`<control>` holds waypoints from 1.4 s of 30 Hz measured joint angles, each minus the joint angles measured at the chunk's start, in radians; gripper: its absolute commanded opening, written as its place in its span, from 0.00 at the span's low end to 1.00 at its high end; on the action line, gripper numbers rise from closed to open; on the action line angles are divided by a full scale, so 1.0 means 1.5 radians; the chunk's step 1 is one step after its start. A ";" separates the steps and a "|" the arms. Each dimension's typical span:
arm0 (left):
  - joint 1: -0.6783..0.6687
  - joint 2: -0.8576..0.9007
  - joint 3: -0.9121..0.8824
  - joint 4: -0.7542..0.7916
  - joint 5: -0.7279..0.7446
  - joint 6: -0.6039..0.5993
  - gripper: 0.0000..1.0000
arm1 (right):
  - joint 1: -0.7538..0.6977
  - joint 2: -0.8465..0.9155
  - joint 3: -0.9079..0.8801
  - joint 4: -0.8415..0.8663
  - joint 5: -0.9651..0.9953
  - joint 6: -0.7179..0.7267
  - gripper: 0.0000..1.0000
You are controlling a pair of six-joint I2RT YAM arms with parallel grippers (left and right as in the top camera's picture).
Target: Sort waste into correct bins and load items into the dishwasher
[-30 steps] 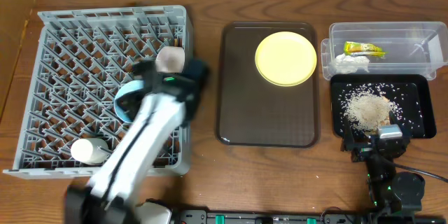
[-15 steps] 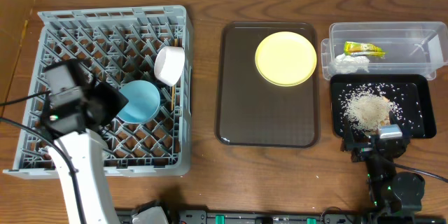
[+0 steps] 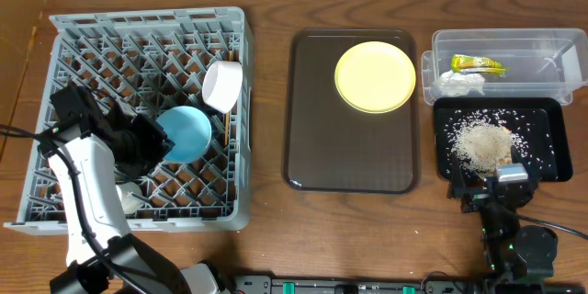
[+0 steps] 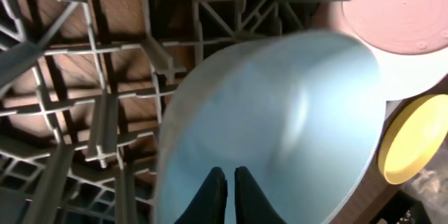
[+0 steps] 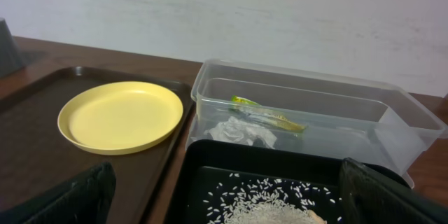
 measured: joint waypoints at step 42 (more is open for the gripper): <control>0.104 -0.050 -0.026 -0.056 -0.009 -0.021 0.45 | 0.000 0.000 0.000 0.000 0.000 0.000 0.99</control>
